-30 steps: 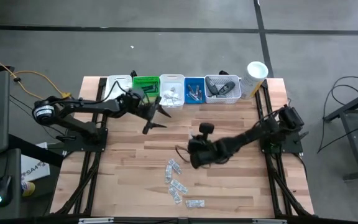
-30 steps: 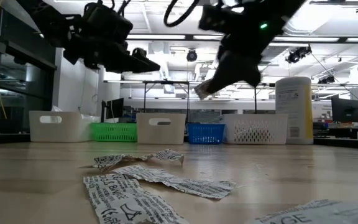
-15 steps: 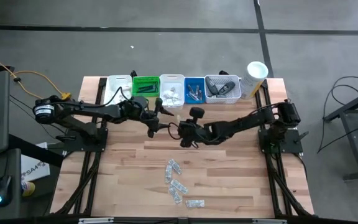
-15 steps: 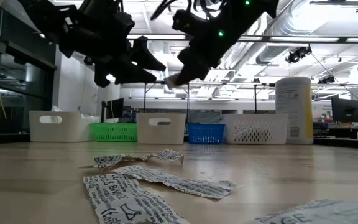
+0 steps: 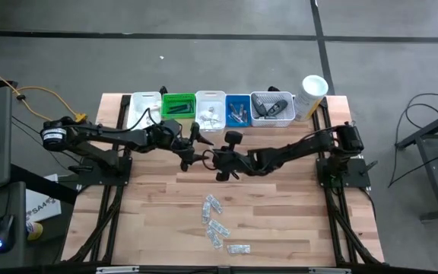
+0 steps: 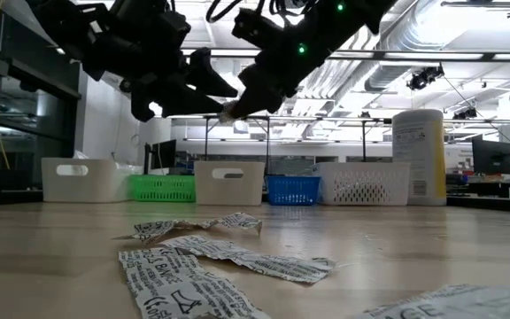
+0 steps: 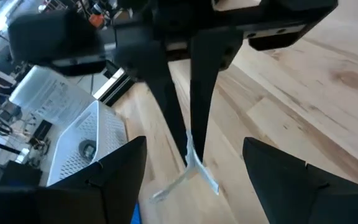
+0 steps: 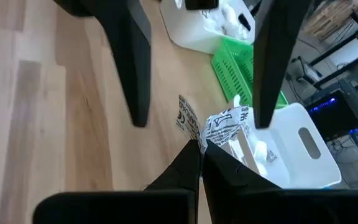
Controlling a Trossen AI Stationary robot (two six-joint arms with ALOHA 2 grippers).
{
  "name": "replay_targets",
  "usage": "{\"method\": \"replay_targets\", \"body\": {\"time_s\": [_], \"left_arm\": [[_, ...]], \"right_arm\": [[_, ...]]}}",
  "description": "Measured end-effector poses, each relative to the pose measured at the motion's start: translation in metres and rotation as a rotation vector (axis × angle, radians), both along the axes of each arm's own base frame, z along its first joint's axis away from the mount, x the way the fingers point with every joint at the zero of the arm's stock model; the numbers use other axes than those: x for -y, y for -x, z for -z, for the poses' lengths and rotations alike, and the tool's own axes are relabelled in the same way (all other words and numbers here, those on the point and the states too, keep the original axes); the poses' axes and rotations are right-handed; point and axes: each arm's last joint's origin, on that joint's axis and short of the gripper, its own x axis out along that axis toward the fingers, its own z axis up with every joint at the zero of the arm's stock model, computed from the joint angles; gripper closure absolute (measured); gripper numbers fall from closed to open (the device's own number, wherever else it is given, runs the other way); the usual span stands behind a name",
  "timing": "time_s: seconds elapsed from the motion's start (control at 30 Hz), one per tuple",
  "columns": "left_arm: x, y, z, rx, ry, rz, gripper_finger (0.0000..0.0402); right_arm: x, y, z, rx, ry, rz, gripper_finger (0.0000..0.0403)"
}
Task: Pick & Place Travel size toiletries
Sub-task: Put the white bandage into the middle white bin
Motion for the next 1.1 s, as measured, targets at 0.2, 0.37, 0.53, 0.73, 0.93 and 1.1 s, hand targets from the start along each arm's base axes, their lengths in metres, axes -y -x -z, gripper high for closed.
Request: {"method": "replay_targets", "body": {"time_s": [0.2,0.37,0.53,0.73,0.93,1.1], "left_arm": [[-0.001,0.001,0.003,-0.038,0.026,-0.033,0.0136],[-0.002,0.002,0.006,-0.065,0.036,-0.079,0.0145],[-0.002,0.002,0.006,-0.072,0.07,-0.092,0.018],[-0.002,0.002,0.006,-0.074,0.111,-0.104,0.0231],[-0.002,0.002,0.006,-0.071,0.117,-0.105,0.0242],[-0.002,0.002,0.006,-0.071,0.112,-0.088,0.0206]], "right_arm": [[-0.004,-0.001,-0.002,0.023,0.011,-0.017,0.0399],[-0.009,-0.001,-0.003,0.01,0.034,-0.042,0.0399],[-0.011,-0.001,-0.004,0.022,0.047,-0.026,0.0399],[-0.01,-0.001,-0.004,0.021,0.046,-0.025,0.0399],[-0.009,0.0,-0.003,0.009,0.045,-0.023,0.0399],[-0.008,0.001,-0.001,-0.001,0.035,-0.01,0.0399]]}}
